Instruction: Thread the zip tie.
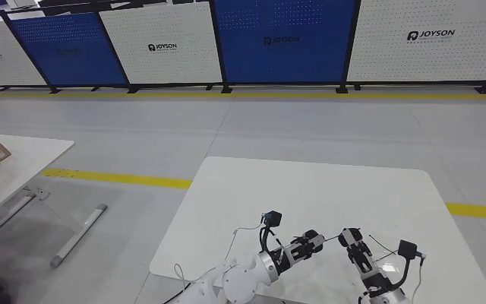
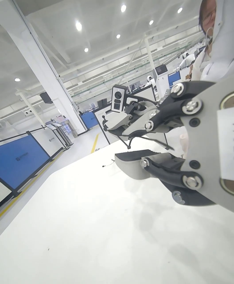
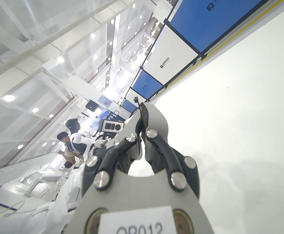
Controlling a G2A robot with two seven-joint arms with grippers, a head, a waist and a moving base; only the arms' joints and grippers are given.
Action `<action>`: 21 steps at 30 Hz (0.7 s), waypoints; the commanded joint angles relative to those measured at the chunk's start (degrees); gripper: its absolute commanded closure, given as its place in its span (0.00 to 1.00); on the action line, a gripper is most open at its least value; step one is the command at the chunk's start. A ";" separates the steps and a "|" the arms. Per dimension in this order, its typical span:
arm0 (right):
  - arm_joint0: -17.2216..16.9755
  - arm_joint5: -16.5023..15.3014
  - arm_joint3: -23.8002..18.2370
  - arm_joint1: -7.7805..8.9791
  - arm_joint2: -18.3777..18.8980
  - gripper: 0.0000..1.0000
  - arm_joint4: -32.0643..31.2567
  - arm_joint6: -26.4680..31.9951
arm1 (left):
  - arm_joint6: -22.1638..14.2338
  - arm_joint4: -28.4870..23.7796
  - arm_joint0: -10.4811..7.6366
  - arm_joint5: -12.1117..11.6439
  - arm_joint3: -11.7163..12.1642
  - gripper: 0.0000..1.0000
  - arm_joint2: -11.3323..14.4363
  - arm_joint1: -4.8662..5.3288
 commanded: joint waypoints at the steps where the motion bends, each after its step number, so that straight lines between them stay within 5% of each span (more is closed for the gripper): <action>1: 0.03 0.00 -0.01 0.05 -0.09 1.00 0.03 -0.12 | 0.06 0.13 -0.02 0.15 -0.03 0.94 0.02 -0.02; 3: 0.03 0.00 -0.06 0.10 -0.15 1.00 0.13 -0.35 | 0.12 0.22 -0.02 0.17 -0.06 1.00 0.02 -0.03; 21: 0.11 0.00 -0.51 0.61 -0.95 1.00 0.36 -0.12 | 0.02 0.40 -0.03 -0.71 -0.25 1.00 0.26 -0.14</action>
